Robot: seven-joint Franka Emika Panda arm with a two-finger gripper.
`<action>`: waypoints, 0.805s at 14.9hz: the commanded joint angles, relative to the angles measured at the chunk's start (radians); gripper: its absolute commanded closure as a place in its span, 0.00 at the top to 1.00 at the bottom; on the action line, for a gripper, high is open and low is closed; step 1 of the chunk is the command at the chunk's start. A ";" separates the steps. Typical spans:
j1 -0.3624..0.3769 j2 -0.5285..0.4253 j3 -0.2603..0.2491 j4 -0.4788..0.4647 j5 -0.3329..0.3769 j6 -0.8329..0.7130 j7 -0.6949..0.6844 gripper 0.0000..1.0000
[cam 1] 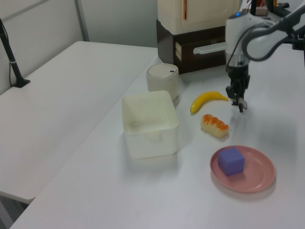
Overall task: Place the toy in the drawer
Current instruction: 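Lift the panda toy and carry it over the open wooden drawer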
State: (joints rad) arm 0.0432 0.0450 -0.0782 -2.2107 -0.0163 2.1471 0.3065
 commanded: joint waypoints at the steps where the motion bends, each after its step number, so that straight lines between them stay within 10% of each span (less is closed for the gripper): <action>1: 0.003 0.002 -0.006 0.176 -0.043 -0.134 -0.035 0.15; 12: -0.190 0.209 -0.012 0.715 -0.065 -0.190 -0.407 0.18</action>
State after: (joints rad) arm -0.1109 0.1585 -0.0872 -1.6271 -0.0724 1.9736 -0.0248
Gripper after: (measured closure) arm 0.590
